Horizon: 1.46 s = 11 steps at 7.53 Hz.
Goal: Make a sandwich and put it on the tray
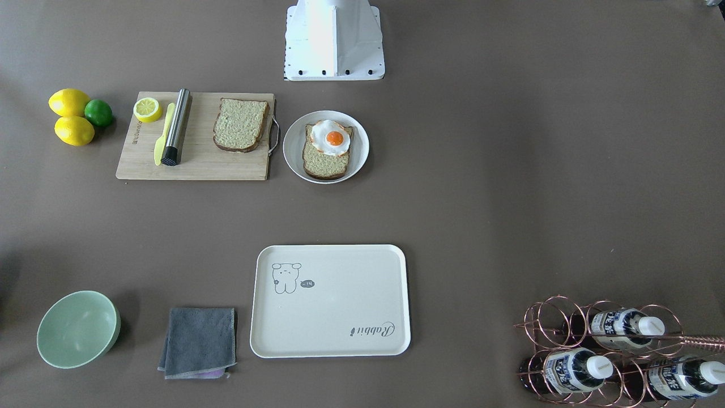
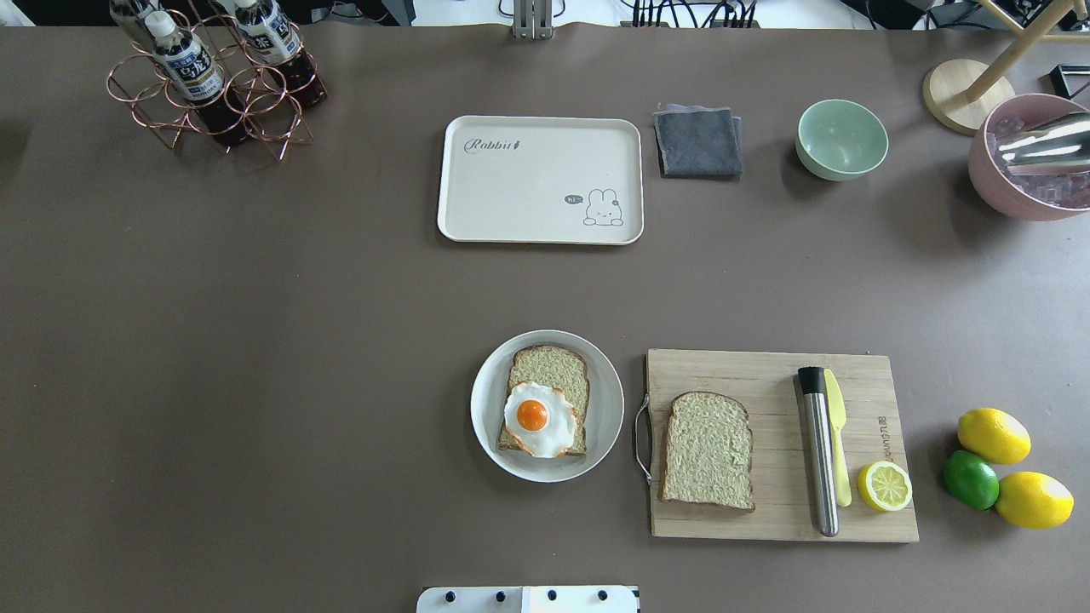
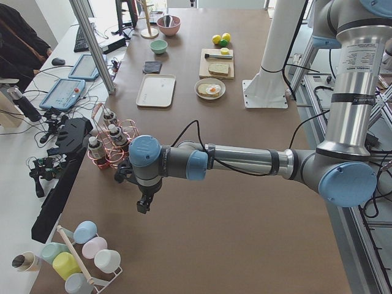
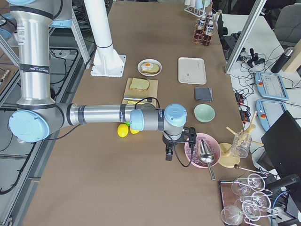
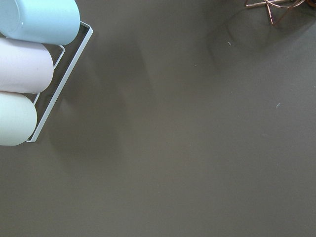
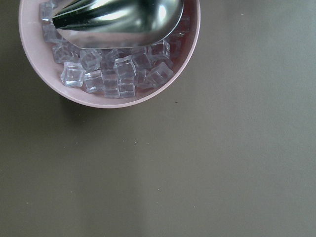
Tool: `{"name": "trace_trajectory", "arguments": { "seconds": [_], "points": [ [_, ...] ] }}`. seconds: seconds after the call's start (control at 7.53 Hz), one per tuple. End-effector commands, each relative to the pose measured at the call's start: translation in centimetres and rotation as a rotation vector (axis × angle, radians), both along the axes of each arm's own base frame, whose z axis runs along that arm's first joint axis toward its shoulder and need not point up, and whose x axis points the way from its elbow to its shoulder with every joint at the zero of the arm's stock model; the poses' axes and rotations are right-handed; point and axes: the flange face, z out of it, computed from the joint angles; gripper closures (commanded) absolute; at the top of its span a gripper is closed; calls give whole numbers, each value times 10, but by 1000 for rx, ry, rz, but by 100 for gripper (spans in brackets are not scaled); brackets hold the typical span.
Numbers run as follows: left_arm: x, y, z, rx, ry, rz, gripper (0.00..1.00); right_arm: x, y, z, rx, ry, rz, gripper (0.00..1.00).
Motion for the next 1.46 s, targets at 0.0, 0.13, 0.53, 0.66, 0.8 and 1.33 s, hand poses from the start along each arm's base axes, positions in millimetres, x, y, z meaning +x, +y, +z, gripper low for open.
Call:
{"name": "trace_trajectory", "arguments": {
  "seconds": [0.0, 0.13, 0.53, 0.66, 0.8, 1.33],
  "points": [
    [1, 0, 0, -2, 1, 0, 2, 0, 0, 0, -1, 0, 0, 0],
    [1, -1, -1, 0, 1, 0, 2, 1, 0, 0, 1, 0, 1, 0],
    [1, -4, -4, 6, 1, 1, 2, 0, 0, 0, 1, 0, 0, 0],
    [1, -4, -5, 8, 1, 1, 2, 0, 0, 0, 1, 0, 0, 0],
    [1, -5, -6, 9, 1, 1, 2, 0, -2, 0, 1, 0, 0, 0],
    [2, -7, -9, 15, -1, 3, 2, 0, -4, -7, 22, 0, -4, 0]
  ]
}}
